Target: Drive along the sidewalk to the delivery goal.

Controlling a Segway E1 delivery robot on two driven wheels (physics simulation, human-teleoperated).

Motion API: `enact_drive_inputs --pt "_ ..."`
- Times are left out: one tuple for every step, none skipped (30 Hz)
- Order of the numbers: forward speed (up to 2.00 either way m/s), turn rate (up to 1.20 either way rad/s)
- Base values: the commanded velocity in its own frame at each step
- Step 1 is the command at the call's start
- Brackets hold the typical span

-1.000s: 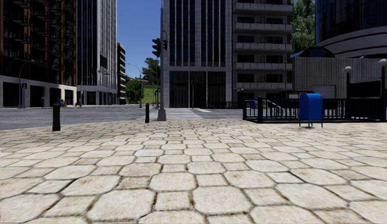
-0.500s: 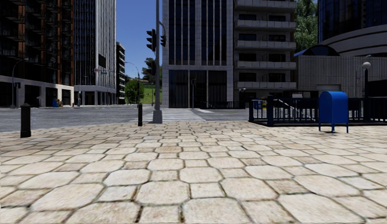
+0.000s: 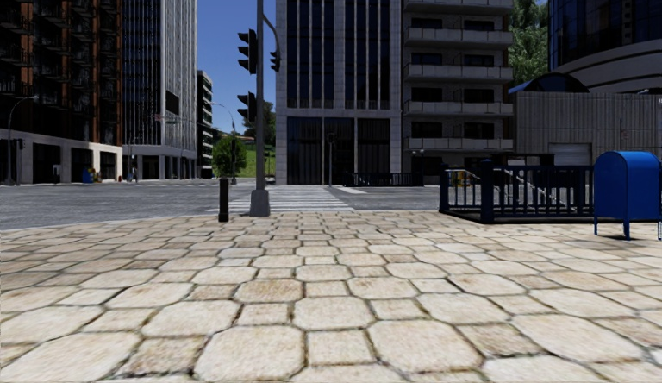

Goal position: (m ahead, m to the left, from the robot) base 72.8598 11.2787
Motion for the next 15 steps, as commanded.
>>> enact_drive_inputs --pt "2.0 0.0" --pt "2.0 0.0" --pt "2.0 0.0" --pt "2.0 0.0" --pt "2.0 0.0" --pt "2.0 0.0" --pt "2.0 0.0" --pt "2.0 0.0" --pt "2.0 0.0" --pt "2.0 0.0" --pt "2.0 0.0" --pt "2.0 0.0" --pt "2.0 0.0" --pt "2.0 0.0" --pt "2.0 0.0"
